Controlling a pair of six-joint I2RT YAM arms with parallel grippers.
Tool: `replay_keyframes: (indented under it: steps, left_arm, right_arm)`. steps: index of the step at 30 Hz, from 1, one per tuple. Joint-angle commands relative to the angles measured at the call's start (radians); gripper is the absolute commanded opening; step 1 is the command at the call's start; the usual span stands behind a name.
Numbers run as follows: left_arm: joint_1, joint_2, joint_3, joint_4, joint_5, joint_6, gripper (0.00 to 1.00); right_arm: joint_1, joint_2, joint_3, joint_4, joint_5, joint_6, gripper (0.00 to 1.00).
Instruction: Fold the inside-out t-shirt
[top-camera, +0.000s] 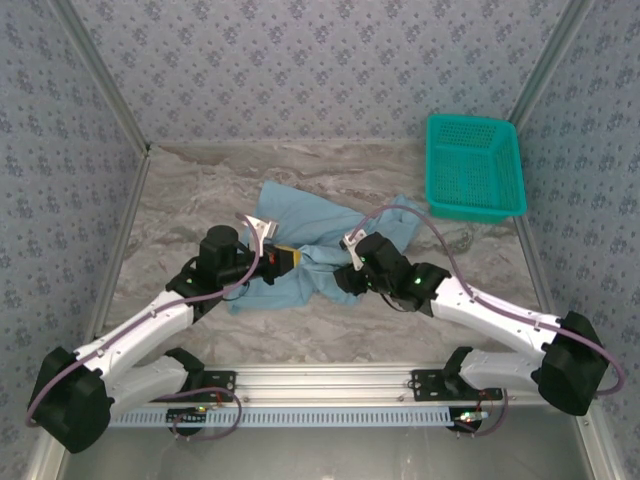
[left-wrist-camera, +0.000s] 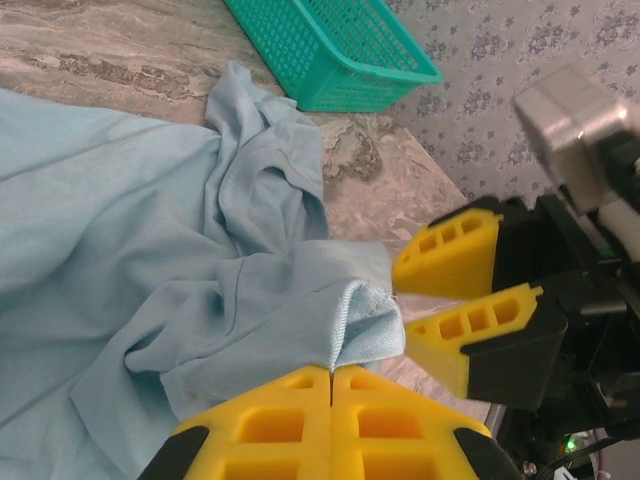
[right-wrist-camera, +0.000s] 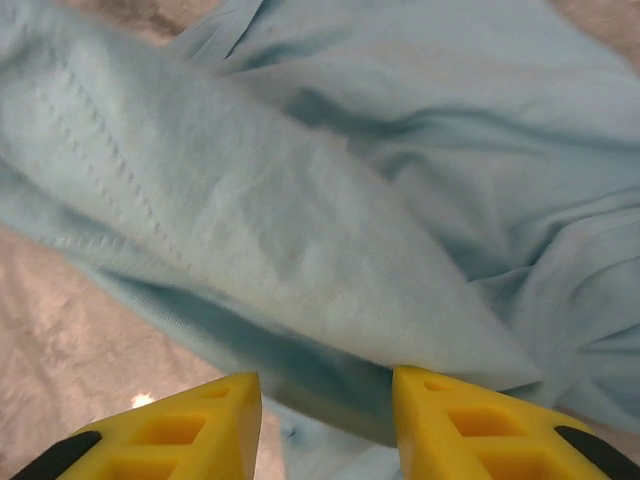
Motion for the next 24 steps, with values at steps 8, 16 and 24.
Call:
replay_keyframes:
  steps: [8, 16, 24]
  left_arm:
    - [-0.008, 0.002, 0.023, 0.001, 0.013, 0.025, 0.00]
    - [-0.010, 0.004, 0.024, 0.000, 0.009, 0.023, 0.00]
    - [-0.011, 0.006, 0.027, -0.002, 0.011, 0.022, 0.00]
  right_arm:
    - [0.049, 0.090, 0.082, -0.054, 0.208, -0.153, 0.61]
    - [0.065, 0.054, 0.039, -0.008, 0.127, -0.191, 0.71]
    - [0.061, 0.027, 0.010, 0.002, -0.009, -0.246, 0.72]
